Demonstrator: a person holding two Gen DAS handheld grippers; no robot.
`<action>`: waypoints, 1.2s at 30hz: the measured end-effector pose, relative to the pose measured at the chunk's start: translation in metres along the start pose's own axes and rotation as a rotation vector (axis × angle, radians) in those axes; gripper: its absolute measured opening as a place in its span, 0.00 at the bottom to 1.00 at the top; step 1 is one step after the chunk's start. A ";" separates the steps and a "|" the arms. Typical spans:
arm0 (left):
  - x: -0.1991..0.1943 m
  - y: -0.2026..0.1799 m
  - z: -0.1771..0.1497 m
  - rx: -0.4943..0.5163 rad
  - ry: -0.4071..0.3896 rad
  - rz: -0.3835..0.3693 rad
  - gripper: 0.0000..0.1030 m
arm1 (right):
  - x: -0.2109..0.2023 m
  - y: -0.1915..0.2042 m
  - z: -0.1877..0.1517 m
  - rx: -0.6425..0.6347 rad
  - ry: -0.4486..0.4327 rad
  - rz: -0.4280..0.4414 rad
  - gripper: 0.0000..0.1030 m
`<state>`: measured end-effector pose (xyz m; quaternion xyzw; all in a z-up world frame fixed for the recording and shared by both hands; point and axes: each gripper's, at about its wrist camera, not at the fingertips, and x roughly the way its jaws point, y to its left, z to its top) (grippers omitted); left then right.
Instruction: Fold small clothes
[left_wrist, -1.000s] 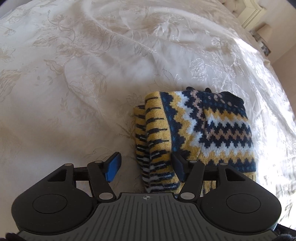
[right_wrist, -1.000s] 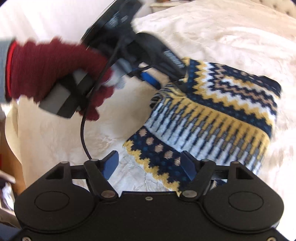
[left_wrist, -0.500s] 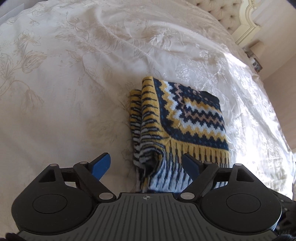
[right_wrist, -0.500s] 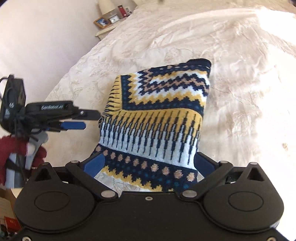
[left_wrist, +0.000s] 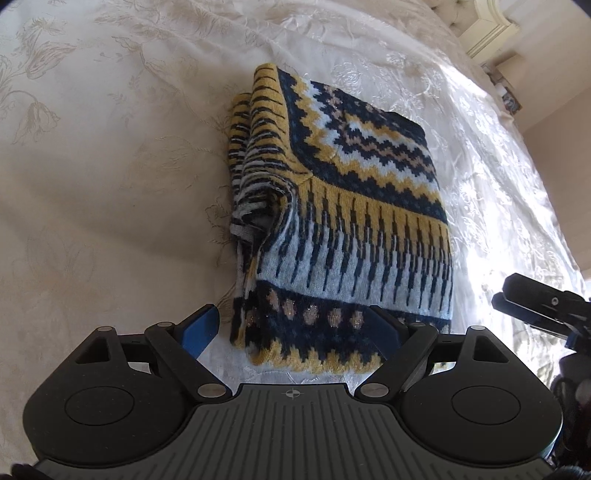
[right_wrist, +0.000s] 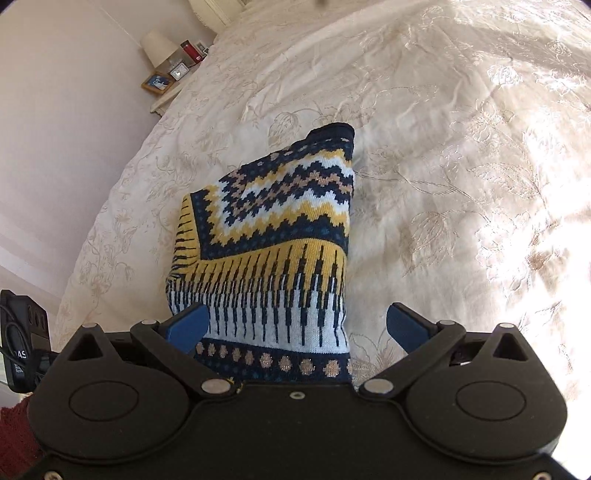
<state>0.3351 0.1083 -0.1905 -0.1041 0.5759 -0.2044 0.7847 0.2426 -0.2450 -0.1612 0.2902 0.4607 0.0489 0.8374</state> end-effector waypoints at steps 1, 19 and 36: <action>0.002 0.000 0.000 0.001 0.005 -0.005 0.83 | 0.001 -0.001 0.002 0.004 0.003 0.001 1.00; 0.053 -0.005 0.018 -0.043 0.101 -0.088 0.85 | 0.072 -0.028 0.066 0.056 0.097 0.074 1.00; 0.064 0.030 0.016 -0.179 0.116 -0.202 0.93 | 0.150 -0.030 0.086 0.131 0.286 0.253 1.00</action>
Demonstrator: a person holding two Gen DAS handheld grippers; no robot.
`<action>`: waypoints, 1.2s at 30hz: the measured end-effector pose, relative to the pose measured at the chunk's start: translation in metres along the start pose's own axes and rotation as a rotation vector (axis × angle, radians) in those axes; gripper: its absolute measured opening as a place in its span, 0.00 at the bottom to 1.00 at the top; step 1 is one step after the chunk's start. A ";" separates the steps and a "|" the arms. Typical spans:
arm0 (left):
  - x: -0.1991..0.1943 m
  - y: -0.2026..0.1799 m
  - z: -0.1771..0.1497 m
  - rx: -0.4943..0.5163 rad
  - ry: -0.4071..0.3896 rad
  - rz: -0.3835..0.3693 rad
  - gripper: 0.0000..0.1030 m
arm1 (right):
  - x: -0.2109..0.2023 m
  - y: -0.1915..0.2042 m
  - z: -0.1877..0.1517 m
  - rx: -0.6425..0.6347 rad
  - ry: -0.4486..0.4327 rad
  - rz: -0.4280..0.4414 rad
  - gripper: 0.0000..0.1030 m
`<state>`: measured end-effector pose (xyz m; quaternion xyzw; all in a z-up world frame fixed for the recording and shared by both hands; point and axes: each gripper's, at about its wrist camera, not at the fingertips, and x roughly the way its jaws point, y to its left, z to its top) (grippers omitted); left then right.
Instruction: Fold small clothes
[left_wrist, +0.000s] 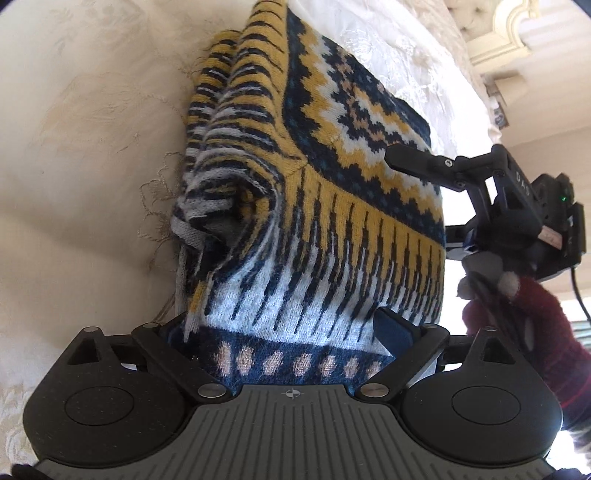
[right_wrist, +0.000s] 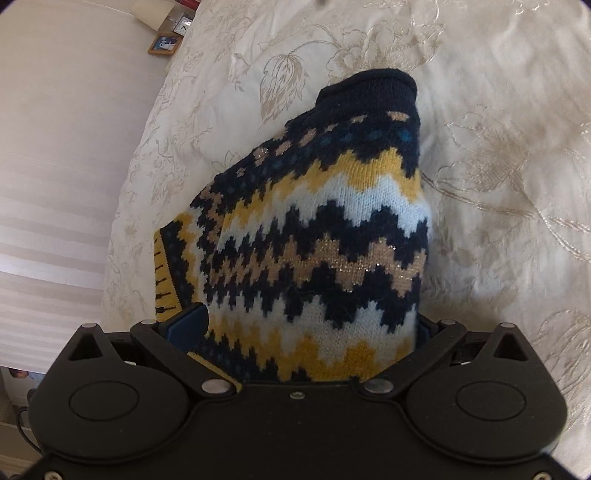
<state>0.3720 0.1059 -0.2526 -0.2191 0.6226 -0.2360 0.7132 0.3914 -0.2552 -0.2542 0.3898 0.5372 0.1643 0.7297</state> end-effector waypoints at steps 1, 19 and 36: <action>-0.001 0.003 0.000 -0.011 0.001 -0.008 0.92 | 0.000 0.000 0.000 0.003 0.000 0.001 1.00; -0.032 -0.002 -0.024 0.018 -0.008 -0.121 0.22 | -0.062 0.000 -0.025 0.052 -0.087 -0.020 0.49; -0.013 -0.047 -0.153 0.164 0.127 -0.092 0.24 | -0.160 -0.036 -0.133 0.098 -0.094 -0.232 0.62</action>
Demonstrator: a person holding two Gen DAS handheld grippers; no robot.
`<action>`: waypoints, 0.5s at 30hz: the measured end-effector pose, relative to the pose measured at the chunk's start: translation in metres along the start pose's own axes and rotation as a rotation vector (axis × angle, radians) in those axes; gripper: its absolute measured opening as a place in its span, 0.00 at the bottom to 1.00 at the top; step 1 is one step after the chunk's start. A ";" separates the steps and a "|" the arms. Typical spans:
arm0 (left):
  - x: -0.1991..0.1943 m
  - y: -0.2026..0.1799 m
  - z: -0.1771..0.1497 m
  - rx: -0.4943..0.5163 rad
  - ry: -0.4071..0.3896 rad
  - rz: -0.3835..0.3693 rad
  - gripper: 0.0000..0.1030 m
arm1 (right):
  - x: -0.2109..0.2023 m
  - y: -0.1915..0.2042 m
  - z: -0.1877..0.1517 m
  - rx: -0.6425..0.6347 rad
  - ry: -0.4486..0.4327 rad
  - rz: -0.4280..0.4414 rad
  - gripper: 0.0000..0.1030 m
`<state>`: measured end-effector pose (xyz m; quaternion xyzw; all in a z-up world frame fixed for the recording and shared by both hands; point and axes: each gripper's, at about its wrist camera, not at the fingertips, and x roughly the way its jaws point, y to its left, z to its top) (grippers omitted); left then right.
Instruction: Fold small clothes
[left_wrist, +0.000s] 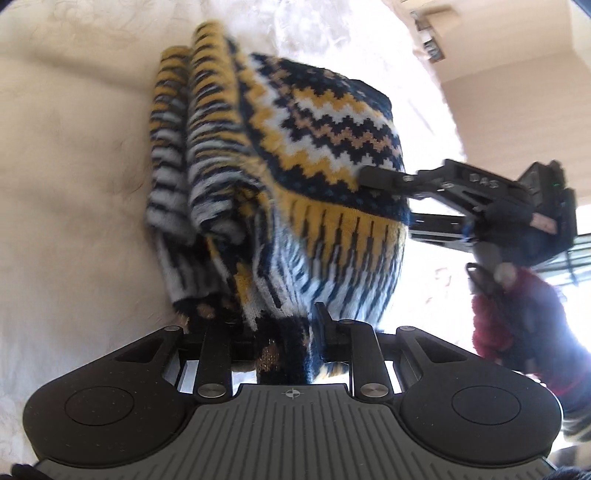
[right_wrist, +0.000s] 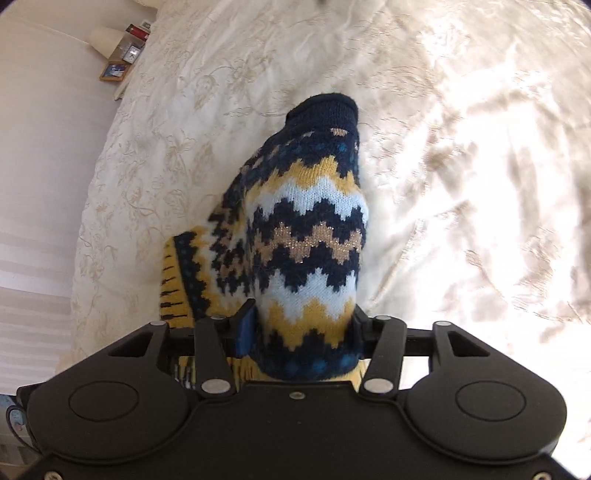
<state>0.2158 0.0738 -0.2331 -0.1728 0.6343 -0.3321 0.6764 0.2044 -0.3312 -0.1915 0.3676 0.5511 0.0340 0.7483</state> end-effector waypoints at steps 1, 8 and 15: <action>0.000 0.002 -0.002 0.006 0.002 0.039 0.26 | -0.003 -0.003 -0.003 0.000 -0.012 -0.021 0.67; -0.035 0.002 -0.017 0.032 -0.096 0.188 0.28 | -0.028 -0.011 -0.013 -0.004 -0.096 -0.011 0.79; -0.064 -0.065 -0.003 0.228 -0.265 0.261 0.28 | -0.054 -0.019 -0.024 -0.018 -0.174 0.003 0.85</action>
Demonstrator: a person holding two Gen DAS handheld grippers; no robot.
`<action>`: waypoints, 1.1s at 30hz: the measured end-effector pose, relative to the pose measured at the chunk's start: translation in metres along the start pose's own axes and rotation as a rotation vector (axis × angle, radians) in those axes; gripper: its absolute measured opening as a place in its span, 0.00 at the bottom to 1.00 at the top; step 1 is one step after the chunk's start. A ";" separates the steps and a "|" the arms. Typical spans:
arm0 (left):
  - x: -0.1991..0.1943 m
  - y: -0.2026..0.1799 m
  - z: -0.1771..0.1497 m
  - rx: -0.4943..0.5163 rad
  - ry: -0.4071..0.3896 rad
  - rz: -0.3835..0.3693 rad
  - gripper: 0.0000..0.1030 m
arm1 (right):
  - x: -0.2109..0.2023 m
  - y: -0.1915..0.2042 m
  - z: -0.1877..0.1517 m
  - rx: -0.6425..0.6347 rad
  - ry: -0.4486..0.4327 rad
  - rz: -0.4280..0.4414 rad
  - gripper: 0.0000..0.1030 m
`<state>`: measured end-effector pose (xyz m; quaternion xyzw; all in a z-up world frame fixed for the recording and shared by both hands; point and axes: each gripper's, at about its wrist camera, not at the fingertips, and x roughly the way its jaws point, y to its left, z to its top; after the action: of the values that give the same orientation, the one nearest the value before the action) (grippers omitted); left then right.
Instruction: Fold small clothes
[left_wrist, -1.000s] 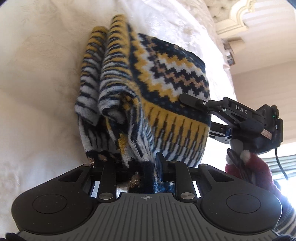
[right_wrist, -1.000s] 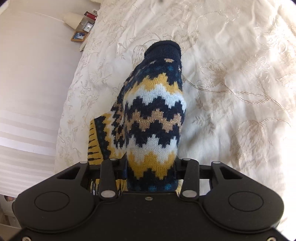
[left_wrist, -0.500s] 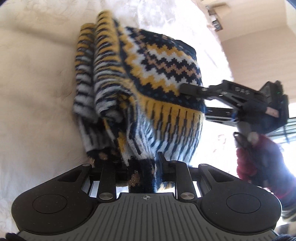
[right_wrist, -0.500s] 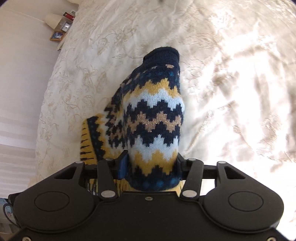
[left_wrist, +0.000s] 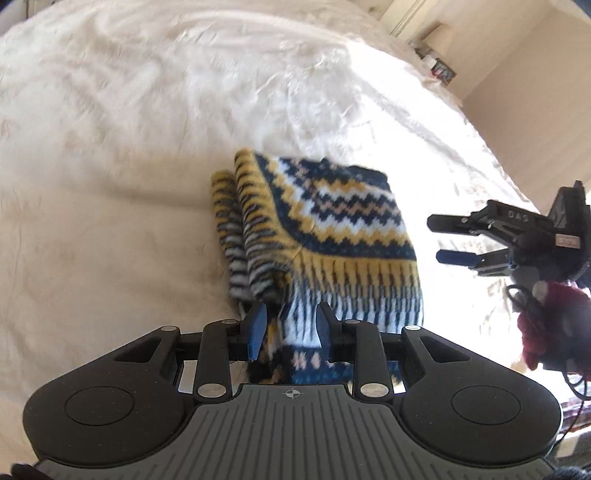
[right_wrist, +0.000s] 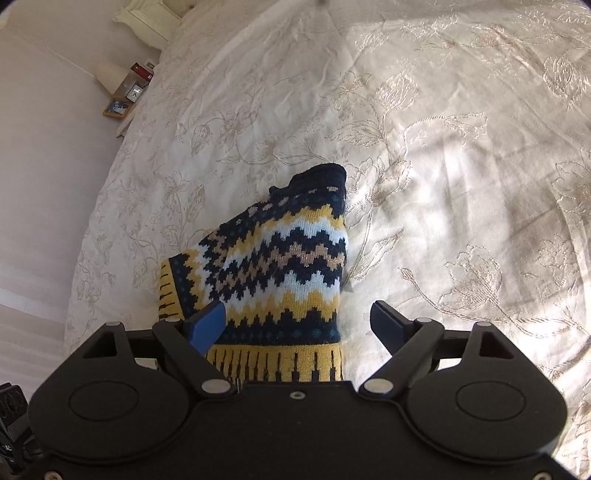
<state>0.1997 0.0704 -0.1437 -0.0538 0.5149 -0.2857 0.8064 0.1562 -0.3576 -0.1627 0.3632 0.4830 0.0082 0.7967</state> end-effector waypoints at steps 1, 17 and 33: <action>0.000 -0.008 0.007 0.026 -0.022 -0.005 0.29 | -0.002 -0.001 0.000 0.002 -0.009 0.001 0.85; 0.108 0.005 0.055 -0.027 0.068 0.089 0.33 | -0.009 0.022 -0.001 -0.201 -0.087 -0.094 0.83; 0.102 0.021 0.046 -0.093 0.062 0.080 0.34 | 0.097 0.055 0.030 -0.447 0.118 -0.131 0.36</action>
<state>0.2793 0.0262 -0.2118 -0.0617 0.5542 -0.2307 0.7974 0.2498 -0.2983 -0.1967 0.1446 0.5374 0.0845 0.8265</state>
